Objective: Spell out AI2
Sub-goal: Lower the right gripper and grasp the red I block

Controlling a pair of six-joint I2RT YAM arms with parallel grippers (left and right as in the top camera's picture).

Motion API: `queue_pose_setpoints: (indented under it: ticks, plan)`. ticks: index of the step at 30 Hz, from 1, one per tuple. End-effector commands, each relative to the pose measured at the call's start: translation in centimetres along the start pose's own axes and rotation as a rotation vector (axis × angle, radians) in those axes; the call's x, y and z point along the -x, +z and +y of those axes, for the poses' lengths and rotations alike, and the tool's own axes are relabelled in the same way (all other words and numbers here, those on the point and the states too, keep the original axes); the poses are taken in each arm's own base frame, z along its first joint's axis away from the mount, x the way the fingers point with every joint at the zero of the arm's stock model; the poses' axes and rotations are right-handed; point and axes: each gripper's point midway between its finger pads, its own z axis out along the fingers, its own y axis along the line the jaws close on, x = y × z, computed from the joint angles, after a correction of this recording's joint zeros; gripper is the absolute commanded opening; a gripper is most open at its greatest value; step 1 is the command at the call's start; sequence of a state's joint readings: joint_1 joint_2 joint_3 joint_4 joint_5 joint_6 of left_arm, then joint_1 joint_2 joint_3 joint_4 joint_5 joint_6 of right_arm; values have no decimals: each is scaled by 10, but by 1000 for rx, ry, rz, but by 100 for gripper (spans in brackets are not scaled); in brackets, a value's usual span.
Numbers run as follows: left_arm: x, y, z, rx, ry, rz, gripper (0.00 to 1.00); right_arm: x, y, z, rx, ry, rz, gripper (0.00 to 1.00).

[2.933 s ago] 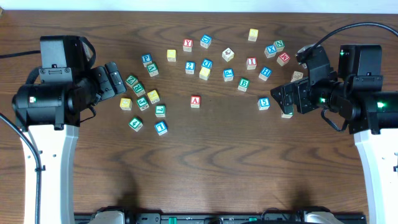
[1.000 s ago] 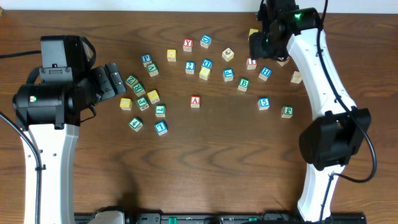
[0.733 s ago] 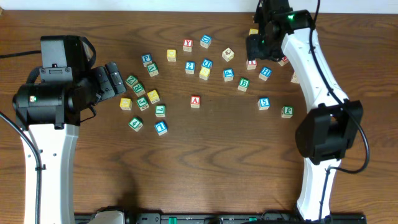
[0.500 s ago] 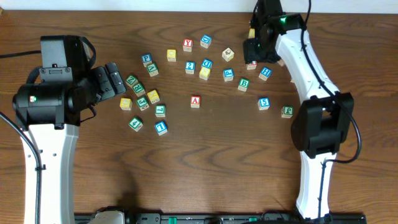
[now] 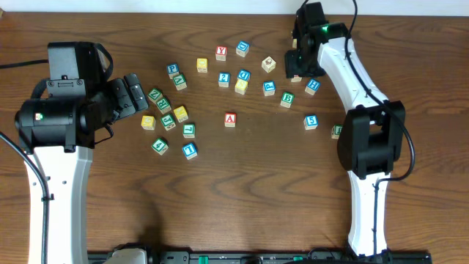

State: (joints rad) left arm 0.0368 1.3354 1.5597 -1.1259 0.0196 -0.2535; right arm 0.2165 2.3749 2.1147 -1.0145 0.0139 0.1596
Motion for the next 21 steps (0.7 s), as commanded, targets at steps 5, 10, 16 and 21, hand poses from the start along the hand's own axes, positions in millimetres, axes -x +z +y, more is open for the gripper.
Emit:
queue_pose_setpoints:
  ticks: [5, 10, 16, 21]
  plan:
    - [-1, 4, 4, 19, 15, 10, 98, 8, 19, -5, -37, 19, -22, 58]
    - [-1, 4, 4, 18, 15, 11, 98, 12, 28, -4, -34, 20, -39, 58]
    - [-1, 4, 4, 18, 15, 11, 97, 14, 31, -4, -33, 20, -45, 55]
    - [-1, 4, 4, 18, 15, 11, 98, 12, 35, -4, -34, 20, -40, 52]
